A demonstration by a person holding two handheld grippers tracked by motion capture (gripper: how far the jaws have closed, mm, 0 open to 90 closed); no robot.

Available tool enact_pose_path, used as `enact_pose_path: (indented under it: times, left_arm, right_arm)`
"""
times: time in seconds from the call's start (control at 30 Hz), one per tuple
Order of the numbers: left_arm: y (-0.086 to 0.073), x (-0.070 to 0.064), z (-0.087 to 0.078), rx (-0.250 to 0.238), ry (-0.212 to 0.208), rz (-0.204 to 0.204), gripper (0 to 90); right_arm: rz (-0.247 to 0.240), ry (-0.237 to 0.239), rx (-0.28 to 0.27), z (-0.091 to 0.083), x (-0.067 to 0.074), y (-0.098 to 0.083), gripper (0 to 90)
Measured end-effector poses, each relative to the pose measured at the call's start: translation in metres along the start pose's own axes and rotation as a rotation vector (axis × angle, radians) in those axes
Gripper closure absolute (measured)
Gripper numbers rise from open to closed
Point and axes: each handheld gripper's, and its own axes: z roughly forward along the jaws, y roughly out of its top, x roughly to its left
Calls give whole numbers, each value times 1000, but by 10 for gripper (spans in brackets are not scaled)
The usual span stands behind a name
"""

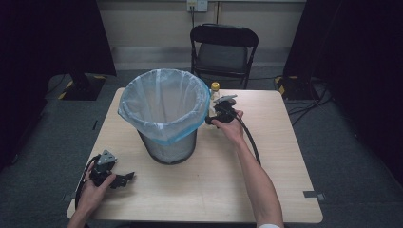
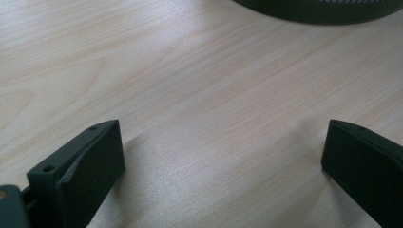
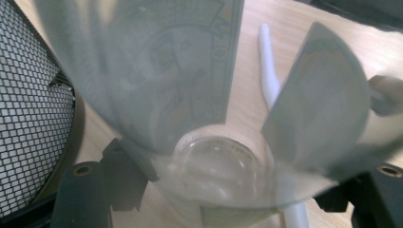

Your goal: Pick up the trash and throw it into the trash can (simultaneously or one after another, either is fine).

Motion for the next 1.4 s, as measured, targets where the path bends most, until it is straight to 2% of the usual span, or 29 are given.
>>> enact_pose_path:
  times: [0.3, 0.4, 0.53, 0.63, 0.93, 1.07, 1.17, 1.4]
  left_arm:
    - [0, 0, 0, 1, 0, 2, 0]
    - [0, 0, 0, 1, 0, 3, 0]
    - [0, 0, 0, 1, 1, 3, 0]
    - [0, 0, 0, 0, 0, 1, 0]
    - [0, 0, 0, 1, 0, 3, 0]
    - [0, 0, 0, 1, 0, 3, 0]
    - [0, 0, 0, 1, 0, 3, 0]
    - [0, 0, 0, 1, 0, 1, 0]
  right_arm:
    - [26, 8, -13, -3, -1, 1, 280]
    - [38, 11, -35, -10, -2, 4, 280]
    - [35, 5, -35, -14, -2, 6, 281]
    - [51, 14, -43, -19, -2, 7, 281]
    - [68, 16, -102, -42, -3, 12, 281]
    - [74, 14, -109, -50, -2, 14, 281]
    - [64, 12, -127, -60, 0, 17, 281]
    - [73, 14, -173, -77, 1, 21, 280]
